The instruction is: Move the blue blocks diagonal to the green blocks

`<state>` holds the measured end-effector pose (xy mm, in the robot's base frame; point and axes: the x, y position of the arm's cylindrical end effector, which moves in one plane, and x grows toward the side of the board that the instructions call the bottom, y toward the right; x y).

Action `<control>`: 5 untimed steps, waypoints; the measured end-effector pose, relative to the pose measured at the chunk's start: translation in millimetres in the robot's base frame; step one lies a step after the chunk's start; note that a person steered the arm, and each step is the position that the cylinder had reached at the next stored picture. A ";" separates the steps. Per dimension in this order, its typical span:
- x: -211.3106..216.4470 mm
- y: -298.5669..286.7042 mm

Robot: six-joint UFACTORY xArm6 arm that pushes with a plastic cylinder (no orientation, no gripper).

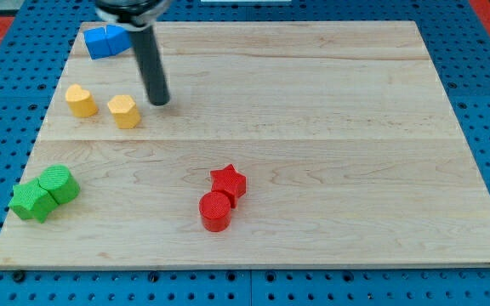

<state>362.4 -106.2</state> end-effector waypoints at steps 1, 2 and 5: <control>-45.9 16.1; -49.0 -54.9; -107.9 -189.6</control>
<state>254.5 -295.8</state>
